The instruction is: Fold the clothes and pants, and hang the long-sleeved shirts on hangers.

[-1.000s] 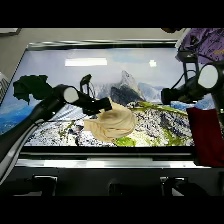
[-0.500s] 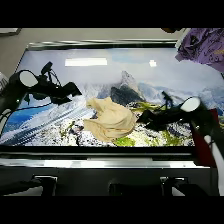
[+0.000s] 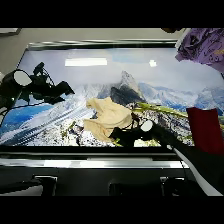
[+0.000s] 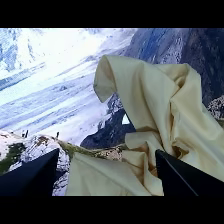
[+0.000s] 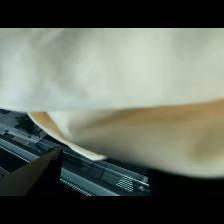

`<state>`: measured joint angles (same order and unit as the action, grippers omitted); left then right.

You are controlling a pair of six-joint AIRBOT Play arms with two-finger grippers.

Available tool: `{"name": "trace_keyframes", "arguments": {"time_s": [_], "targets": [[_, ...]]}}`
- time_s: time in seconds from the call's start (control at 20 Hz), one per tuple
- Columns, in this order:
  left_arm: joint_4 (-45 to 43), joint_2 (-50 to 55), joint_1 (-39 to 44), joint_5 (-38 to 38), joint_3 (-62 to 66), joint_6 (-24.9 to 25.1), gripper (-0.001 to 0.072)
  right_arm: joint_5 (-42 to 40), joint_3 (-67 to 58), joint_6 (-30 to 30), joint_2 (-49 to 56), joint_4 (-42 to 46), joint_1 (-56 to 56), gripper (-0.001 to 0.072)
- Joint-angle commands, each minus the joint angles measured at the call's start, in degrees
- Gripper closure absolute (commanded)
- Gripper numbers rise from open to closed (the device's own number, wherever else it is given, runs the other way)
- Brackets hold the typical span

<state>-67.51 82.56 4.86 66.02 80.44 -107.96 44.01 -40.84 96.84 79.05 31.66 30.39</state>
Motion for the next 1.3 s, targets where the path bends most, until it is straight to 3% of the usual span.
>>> {"name": "trace_keyframes", "arguments": {"time_s": [0.0,0.2,0.25,0.3,0.45,0.55,0.7,0.8,1.2,1.25], "targets": [[-0.2,0.4,-0.2,0.0,0.0,0.0,-0.0013,-3.7,0.3,-0.7,4.1,-4.6,3.5,0.0139],[-0.2,1.2,-0.2,0.0,0.0,0.1,-0.0013,-5.9,-0.6,-1.5,3.9,-3.7,3.3,0.0638],[0.1,1.9,-0.2,-0.1,0.0,0.3,-0.0013,-5.9,-1.1,-1.5,3.4,-2.8,3.3,0.0677],[1.4,2.9,-0.1,-0.4,0.0,2.0,-0.0013,-5.8,-1.6,-0.9,2.5,-0.5,3.3,0.0678],[10.7,7.9,-0.1,-4.5,0.0,8.7,-0.0013,-2.6,-2.1,10.3,-2.6,15.1,3.3,0.0678],[14.4,11.5,0.0,-8.1,0.0,9.7,-0.0013,1.4,-2.1,17.1,-6.5,25.3,3.3,0.0678],[20.6,16.8,0.1,-11.1,0.1,12.0,-0.0013,4.9,-2.1,22.6,-11.3,33.1,3.3,0.0677],[24.8,19.6,0.7,-11.5,0.1,14.4,-0.0013,5.3,-2.1,24.1,-12.9,33.9,3.3,0.0677],[25.7,25.7,3.8,-16.2,1.1,13.9,-0.0007,7.6,-2.1,24.7,-15.9,34.2,3.3,0.0677],[25.8,26.2,3.9,-16.6,1.5,13.9,0.0107,7.8,-2.1,24.9,-16.3,34.8,3.3,0.0677]]}}
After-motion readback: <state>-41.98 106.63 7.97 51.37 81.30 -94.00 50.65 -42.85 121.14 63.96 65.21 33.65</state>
